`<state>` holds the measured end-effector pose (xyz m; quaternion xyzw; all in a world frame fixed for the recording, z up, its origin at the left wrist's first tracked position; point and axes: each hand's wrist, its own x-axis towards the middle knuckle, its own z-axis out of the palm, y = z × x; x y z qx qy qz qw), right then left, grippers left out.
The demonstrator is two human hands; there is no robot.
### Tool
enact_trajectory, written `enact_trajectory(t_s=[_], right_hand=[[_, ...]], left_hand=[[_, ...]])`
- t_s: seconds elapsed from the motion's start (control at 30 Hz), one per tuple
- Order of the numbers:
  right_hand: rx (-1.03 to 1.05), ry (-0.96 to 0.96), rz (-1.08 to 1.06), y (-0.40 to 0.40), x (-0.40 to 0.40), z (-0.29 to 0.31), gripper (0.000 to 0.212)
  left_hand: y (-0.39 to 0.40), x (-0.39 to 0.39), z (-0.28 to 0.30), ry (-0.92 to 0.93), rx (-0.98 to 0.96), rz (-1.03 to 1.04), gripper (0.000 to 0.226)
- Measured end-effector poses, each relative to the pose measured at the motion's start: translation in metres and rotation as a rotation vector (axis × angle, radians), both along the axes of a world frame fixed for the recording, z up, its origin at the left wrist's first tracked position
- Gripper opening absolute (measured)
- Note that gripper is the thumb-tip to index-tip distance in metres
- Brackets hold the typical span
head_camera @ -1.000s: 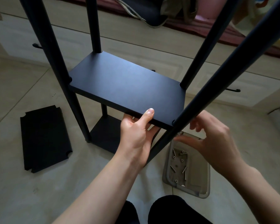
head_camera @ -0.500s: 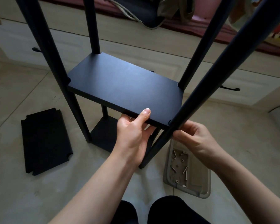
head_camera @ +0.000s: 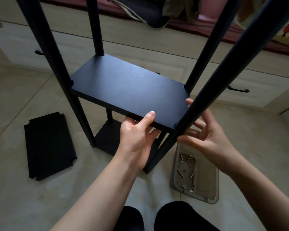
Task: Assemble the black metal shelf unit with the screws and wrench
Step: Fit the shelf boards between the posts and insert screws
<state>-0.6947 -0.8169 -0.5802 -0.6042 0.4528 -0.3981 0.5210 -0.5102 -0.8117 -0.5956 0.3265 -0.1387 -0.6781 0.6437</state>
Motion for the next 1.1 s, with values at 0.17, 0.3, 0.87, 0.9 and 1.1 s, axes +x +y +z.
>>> enact_trajectory(t_s=[0.17, 0.3, 0.87, 0.9, 1.1], right_hand=[[-0.04, 0.052, 0.077, 0.0, 0.001, 0.009, 0.051], [0.02, -0.067, 0.096, -0.002, -0.005, 0.005, 0.043], [0.597, -0.485, -0.205, -0.013, 0.015, 0.004, 0.101], [0.639, -0.503, -0.218, -0.018, 0.019, 0.007, 0.084], [0.576, -0.536, -0.23, -0.035, 0.043, 0.015, 0.034]], left_hand=[[0.0, 0.002, 0.0, -0.008, -0.002, -0.01, 0.033], [-0.001, 0.004, -0.001, -0.004, -0.013, -0.029, 0.036], [-0.008, 0.025, -0.002, -0.071, -0.062, -0.129, 0.037], [-0.008, 0.025, -0.002, -0.074, -0.065, -0.133, 0.037], [-0.008, 0.027, 0.001, -0.068, -0.058, -0.141, 0.039]])
